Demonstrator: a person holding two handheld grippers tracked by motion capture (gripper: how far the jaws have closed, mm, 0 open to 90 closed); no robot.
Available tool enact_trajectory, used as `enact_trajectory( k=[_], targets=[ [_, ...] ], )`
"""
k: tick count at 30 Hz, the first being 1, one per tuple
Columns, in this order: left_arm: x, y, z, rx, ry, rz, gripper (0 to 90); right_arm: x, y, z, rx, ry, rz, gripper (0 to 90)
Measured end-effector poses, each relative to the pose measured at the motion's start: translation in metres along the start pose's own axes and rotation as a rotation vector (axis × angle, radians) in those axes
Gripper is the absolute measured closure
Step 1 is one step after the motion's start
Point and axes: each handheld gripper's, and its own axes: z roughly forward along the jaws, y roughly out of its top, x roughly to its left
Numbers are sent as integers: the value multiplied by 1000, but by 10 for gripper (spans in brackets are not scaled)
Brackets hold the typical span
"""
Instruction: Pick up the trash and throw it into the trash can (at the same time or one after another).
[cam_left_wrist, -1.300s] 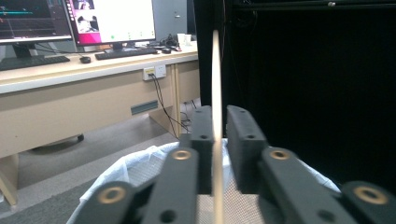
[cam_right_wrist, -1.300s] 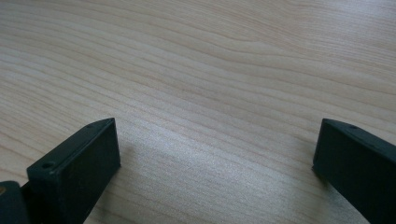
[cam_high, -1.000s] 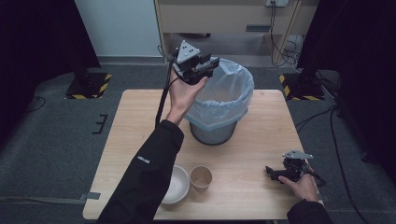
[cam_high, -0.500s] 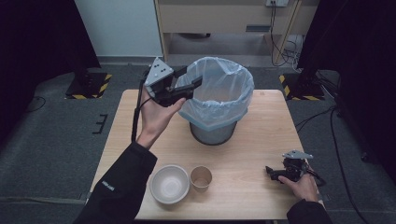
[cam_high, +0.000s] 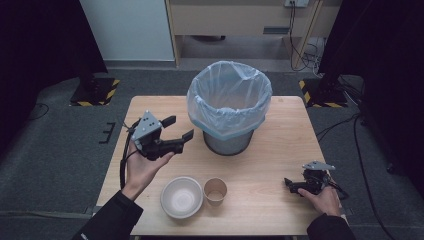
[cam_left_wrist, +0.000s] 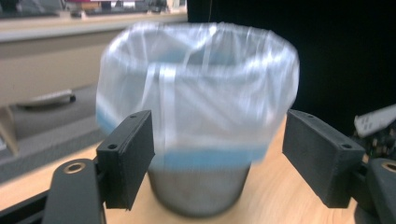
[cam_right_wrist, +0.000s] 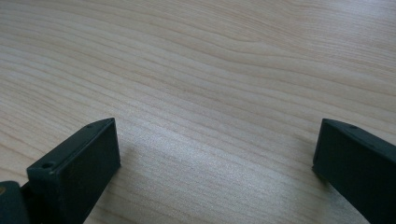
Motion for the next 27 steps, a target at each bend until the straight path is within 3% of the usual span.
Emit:
enact_trajectory(
  k=[1, 2, 3, 5, 6, 7, 10, 14, 17, 22, 27],
  targets=[
    [0, 0, 0, 0, 0, 0, 235, 0, 0, 0, 0, 0, 0, 8],
    [2, -17, -2, 32, 5, -25, 234, 0, 0, 0, 0, 0, 0, 8],
    [2, -17, -2, 32, 5, -25, 234, 0, 0, 0, 0, 0, 0, 8],
    [4, -34, -5, 55, 9, -48, 234, 0, 0, 0, 0, 0, 0, 8],
    [7, -52, -7, 92, 13, -70, 234, 0, 0, 0, 0, 0, 0, 8],
    [7, -52, -7, 92, 13, -70, 237, 0, 0, 0, 0, 0, 0, 8],
    [10, -77, -10, 149, 32, -90, 246, 0, 0, 0, 0, 0, 0, 8],
    [15, -111, -12, 210, 53, -154, 259, 0, 0, 0, 0, 0, 0, 8],
    [15, -122, -11, 226, 51, -177, 259, 0, 0, 0, 0, 0, 0, 8],
    [13, -142, -7, 334, 46, -178, 284, 0, 0, 0, 0, 0, 0, 8],
    [14, -151, -4, 403, 34, -186, 327, 0, 0, 0, 0, 0, 0, 8]
  ],
)
